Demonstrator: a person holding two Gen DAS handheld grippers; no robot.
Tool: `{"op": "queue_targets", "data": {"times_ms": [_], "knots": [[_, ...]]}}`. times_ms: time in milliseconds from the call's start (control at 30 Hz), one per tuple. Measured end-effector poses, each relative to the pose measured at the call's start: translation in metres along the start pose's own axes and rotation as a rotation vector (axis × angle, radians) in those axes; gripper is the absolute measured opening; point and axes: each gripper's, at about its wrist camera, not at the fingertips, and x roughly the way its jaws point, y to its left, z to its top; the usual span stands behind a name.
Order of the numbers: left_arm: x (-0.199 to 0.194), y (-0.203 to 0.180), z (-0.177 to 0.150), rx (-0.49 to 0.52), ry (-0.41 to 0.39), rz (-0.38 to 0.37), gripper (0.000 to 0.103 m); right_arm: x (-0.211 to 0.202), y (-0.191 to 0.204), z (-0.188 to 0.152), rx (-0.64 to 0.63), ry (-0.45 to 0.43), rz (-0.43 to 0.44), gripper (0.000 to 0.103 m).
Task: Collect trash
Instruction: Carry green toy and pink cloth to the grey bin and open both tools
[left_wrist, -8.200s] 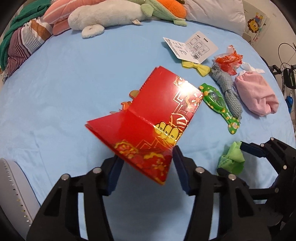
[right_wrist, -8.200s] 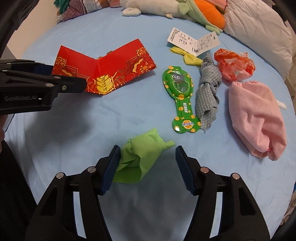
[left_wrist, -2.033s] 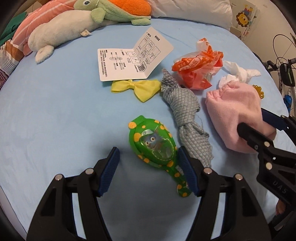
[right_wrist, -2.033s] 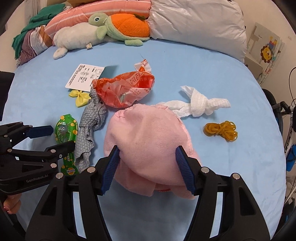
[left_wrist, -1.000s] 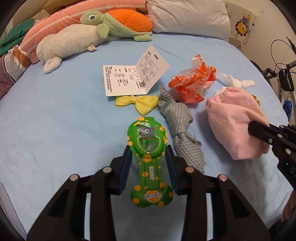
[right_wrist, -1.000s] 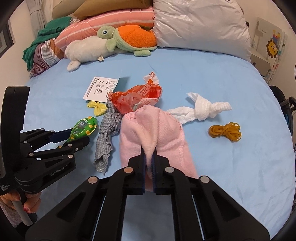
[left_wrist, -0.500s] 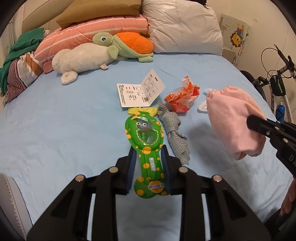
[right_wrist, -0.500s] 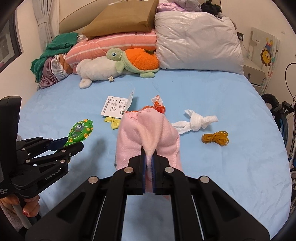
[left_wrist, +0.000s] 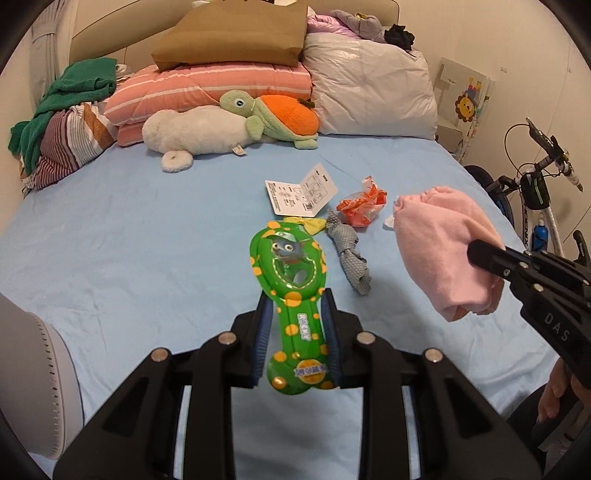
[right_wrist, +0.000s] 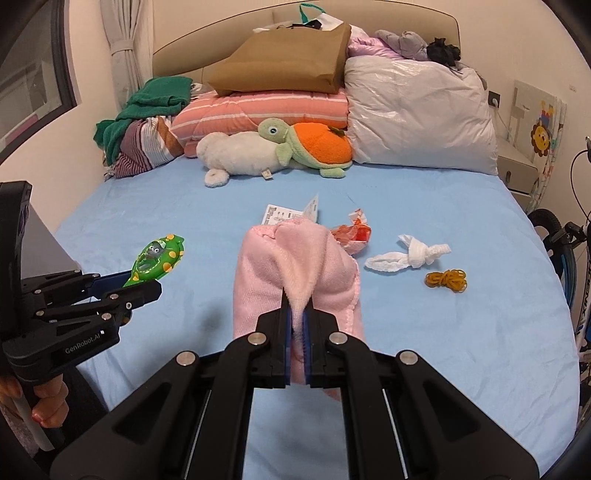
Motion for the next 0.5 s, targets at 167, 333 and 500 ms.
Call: {"op": "queue_targets", "data": {"times_ms": [167, 333, 500], "knots": [[-0.040, 0.030, -0.012, -0.033, -0.033, 0.026, 0.027, -0.016, 0.039, -0.005, -0.060, -0.004, 0.037, 0.004], [-0.082, 0.065, -0.024, -0.077, -0.066, 0.064, 0.027, -0.036, 0.079, -0.005, -0.112, -0.021, 0.091, 0.004], [-0.132, 0.101, -0.033, -0.119, -0.105, 0.105, 0.027, -0.059, 0.124, 0.001, -0.175, -0.044, 0.161, 0.004]]}}
